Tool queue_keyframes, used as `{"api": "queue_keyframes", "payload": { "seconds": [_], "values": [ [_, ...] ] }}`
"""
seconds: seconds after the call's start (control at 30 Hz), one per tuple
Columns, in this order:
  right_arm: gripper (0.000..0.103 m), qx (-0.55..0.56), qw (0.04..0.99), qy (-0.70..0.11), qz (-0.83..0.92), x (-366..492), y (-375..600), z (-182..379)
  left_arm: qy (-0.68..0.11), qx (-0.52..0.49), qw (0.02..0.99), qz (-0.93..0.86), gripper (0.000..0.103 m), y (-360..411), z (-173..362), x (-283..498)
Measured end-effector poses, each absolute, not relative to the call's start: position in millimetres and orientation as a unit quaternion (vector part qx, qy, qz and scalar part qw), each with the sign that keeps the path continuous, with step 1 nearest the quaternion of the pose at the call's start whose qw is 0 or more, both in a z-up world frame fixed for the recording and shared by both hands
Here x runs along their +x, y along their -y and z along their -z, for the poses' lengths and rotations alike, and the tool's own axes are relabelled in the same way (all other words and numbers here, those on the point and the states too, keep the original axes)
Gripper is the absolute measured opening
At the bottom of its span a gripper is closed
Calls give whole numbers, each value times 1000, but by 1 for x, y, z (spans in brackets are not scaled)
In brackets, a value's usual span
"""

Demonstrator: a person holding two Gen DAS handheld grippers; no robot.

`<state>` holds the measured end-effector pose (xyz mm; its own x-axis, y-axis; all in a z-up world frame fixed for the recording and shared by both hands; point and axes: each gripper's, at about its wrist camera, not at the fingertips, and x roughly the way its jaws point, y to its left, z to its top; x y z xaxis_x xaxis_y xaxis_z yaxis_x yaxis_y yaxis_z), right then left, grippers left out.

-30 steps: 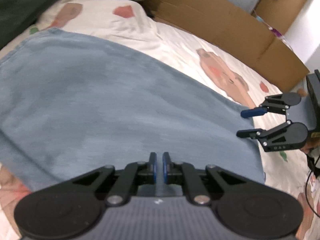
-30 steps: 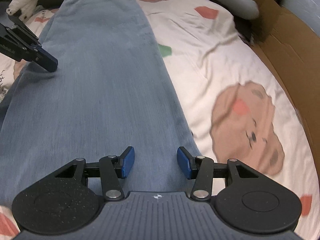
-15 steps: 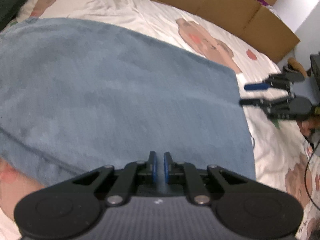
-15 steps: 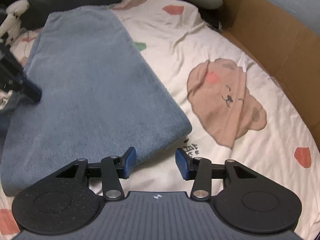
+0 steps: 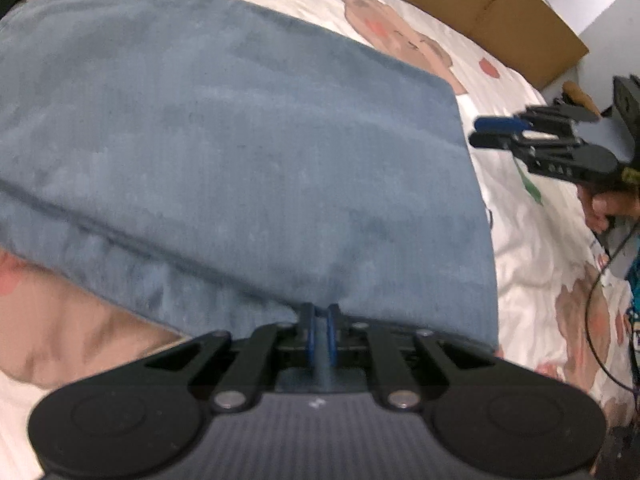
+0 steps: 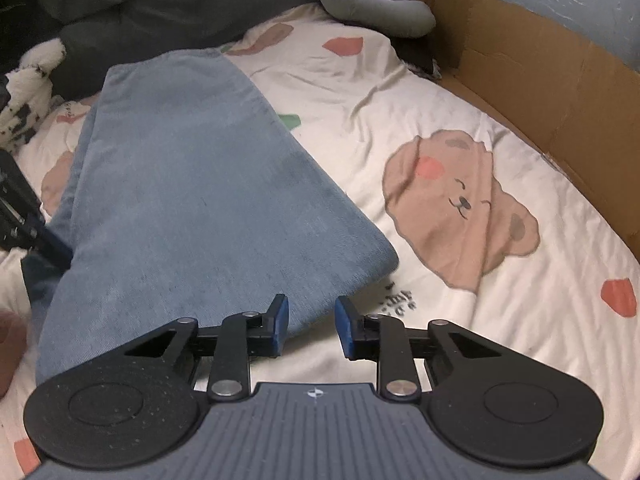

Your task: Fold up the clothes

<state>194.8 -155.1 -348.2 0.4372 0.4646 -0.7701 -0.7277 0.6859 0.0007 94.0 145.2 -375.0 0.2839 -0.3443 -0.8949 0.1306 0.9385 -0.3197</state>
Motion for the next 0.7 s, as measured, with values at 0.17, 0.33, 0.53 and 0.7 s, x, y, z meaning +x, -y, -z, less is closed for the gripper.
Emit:
{"api": "queue_keyframes", "payload": {
  "seconds": [0.17,0.33,0.53,0.7],
  "values": [
    [32,-178,822,-386,-379,196,137,351,-567,-102,800,165,8,-149,361,89],
    [30,-198,804,-401,-392,182,126,366,-544,-113,812,179,9,-147,347,95],
    [30,-194,790,-400,-422,152,121,361,-542,-120,811,182,12,-139,353,104],
    [29,-198,772,-400,-452,124,117,359,-555,-121,803,180,14,-140,360,101]
  ]
}}
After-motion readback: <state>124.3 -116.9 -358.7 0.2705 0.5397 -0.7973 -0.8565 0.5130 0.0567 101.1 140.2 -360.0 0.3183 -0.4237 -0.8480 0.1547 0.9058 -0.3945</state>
